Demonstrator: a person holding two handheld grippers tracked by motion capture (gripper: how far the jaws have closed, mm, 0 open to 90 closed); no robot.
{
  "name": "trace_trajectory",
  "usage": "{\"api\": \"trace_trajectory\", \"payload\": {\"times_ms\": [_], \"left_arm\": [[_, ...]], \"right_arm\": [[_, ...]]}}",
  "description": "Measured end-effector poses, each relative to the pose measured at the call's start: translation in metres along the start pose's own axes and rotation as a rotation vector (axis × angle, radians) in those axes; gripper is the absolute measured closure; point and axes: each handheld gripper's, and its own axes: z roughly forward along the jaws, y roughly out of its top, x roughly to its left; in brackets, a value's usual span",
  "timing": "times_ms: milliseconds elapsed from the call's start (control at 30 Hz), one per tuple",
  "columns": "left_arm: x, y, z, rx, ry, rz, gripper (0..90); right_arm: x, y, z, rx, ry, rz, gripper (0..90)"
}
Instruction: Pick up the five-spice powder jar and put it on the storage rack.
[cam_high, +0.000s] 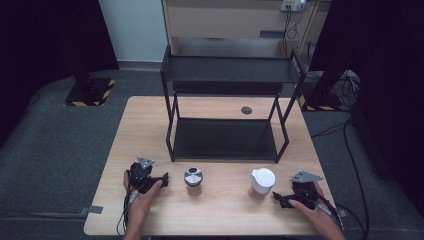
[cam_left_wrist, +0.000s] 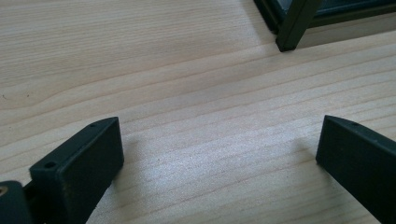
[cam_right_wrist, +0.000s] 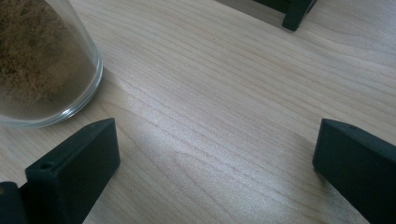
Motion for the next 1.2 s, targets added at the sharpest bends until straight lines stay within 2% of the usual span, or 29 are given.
{"api": "trace_trajectory", "payload": {"times_ms": [767,1200], "left_arm": [[0.0000,0.0000,-0.0001,0.000,0.000,0.000,0.0],[0.0036,0.0005,-0.0025,0.002,-0.017,-0.009,0.8]], "right_arm": [[0.0015,-0.0004,0.0000,-0.002,-0.006,0.004,1.3],[0.0020,-0.0004,-0.0001,-0.001,-0.007,0.007,1.4]]}}
